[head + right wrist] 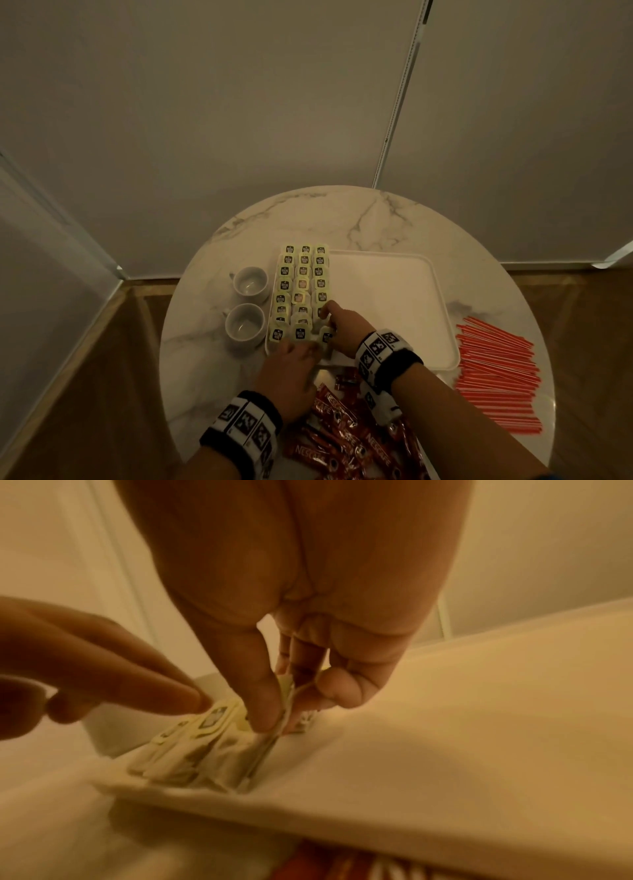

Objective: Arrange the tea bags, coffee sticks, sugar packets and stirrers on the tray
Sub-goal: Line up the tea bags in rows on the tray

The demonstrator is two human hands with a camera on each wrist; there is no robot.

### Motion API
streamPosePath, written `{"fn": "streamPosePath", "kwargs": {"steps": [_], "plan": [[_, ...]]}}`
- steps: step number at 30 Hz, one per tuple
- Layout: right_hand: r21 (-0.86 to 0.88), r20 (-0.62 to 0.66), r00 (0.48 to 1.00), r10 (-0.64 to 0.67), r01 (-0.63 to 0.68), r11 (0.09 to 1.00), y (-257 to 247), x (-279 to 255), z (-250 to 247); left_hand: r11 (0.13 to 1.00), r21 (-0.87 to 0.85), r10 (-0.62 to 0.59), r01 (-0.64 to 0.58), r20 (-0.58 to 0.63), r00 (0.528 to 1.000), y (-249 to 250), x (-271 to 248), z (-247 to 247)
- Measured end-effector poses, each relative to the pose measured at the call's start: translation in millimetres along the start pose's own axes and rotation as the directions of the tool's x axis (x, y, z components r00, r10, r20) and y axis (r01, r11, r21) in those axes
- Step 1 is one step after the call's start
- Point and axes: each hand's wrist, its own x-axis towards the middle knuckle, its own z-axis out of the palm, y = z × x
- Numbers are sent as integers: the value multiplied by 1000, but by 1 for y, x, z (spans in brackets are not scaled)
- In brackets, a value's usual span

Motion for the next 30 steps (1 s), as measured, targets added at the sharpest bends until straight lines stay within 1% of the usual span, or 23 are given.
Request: {"fn": "streamPosePath", "kwargs": {"steps": [3, 7, 12, 23, 30], "plan": [[3, -20, 1000, -1, 1, 1000, 2, 1, 1, 999, 42, 31, -33, 58, 998, 3, 4, 8], [26, -85, 996, -5, 7, 1000, 8, 3, 3, 997, 77, 25, -32, 86, 996, 6, 6, 18], [-9, -135, 991, 6, -7, 1000, 8, 9, 4, 998, 63, 14, -20, 91, 996, 3, 9, 22], [-56, -169, 985, -37, 28, 998, -3, 19, 6, 1000, 17, 7, -7, 58, 998, -2, 12, 23], [-68, -168, 985, -38, 27, 997, -4, 21, 7, 1000, 8, 8, -9, 63, 998, -1, 12, 21]]}}
